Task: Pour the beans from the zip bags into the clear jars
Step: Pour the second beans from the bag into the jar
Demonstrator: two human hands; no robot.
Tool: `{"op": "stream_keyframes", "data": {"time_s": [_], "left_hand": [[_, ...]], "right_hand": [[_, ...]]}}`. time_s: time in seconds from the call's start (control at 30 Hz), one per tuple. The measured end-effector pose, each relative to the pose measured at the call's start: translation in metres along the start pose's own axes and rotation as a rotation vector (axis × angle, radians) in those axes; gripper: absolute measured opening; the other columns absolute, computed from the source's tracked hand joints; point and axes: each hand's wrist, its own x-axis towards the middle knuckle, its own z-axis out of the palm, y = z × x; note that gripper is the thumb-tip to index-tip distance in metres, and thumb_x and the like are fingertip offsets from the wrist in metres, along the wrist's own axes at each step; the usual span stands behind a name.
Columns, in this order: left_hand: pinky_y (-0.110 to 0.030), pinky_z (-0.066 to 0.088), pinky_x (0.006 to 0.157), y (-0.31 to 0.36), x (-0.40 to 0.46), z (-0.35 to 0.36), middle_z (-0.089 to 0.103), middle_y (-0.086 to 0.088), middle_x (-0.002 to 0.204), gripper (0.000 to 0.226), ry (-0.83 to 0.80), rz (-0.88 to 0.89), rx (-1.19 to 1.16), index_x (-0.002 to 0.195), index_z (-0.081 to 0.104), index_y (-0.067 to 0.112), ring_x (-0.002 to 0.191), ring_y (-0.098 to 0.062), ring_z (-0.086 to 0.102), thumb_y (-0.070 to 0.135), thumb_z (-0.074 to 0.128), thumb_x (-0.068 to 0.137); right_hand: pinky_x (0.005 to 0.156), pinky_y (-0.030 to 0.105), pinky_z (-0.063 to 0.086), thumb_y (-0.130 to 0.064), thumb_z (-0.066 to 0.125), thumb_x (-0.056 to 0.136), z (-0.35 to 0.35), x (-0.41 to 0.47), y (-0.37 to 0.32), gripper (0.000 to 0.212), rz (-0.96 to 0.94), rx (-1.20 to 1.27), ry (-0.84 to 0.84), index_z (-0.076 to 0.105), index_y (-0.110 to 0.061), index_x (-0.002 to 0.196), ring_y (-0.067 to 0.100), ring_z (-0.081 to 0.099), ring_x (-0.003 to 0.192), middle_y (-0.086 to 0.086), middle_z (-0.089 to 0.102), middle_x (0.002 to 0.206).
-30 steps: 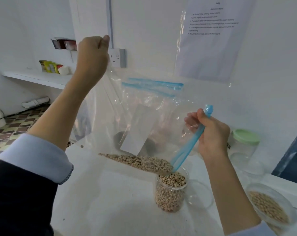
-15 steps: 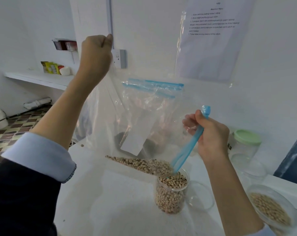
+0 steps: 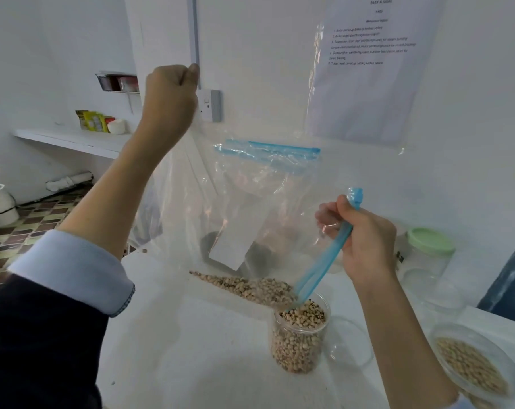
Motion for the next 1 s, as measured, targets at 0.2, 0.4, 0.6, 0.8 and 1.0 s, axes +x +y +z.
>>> {"op": "stream_keyframes", "data": {"time_s": [0.2,0.4,0.6,0.8,1.0], "left_hand": [[-0.031,0.031,0.061,0.003,-0.001,0.0,0.043,-0.017,0.066,0.043,-0.006,0.007,-0.01,0.06,0.04,0.006,0.061,-0.027,0.037,0.031,0.039,0.095],[-0.03,0.029,0.058,0.007,-0.002,-0.003,0.039,-0.014,0.06,0.044,-0.005,-0.012,-0.072,0.057,0.035,0.007,0.058,-0.025,0.037,0.032,0.04,0.093],[-0.03,0.03,0.059,0.007,0.0,-0.002,0.037,-0.01,0.055,0.045,-0.016,-0.022,-0.083,0.055,0.03,0.015,0.055,-0.024,0.038,0.027,0.04,0.097],[-0.028,0.032,0.057,0.01,-0.006,0.001,0.04,-0.012,0.057,0.046,-0.015,-0.008,-0.058,0.056,0.034,0.015,0.053,-0.022,0.039,0.025,0.038,0.101],[-0.024,0.049,0.067,0.005,-0.02,-0.029,0.069,0.009,0.077,0.014,-0.193,0.047,-0.317,0.082,0.06,0.016,0.068,-0.009,0.063,0.02,0.054,0.094]], "right_hand": [[0.06,0.026,0.057,-0.009,0.064,0.089,0.001,-0.001,0.002,0.014,-0.008,0.015,0.008,0.066,0.003,0.083,0.016,0.067,0.058,0.011,0.069,0.072],[0.059,0.025,0.056,-0.009,0.063,0.089,-0.002,0.0,0.002,0.014,-0.008,0.022,0.008,0.066,0.001,0.08,0.015,0.068,0.057,0.009,0.069,0.068],[0.064,0.028,0.058,-0.008,0.063,0.089,0.0,0.003,0.002,0.015,-0.016,0.008,-0.005,0.066,0.002,0.078,0.016,0.067,0.057,0.008,0.069,0.064],[0.055,0.02,0.052,-0.011,0.063,0.091,-0.006,0.005,0.002,0.014,-0.033,0.006,0.03,0.067,-0.002,0.08,0.013,0.068,0.058,0.007,0.071,0.069],[0.057,0.024,0.055,-0.007,0.059,0.092,-0.016,0.014,0.004,0.017,0.035,0.117,0.042,0.062,-0.005,0.075,0.014,0.068,0.057,0.006,0.069,0.064]]}}
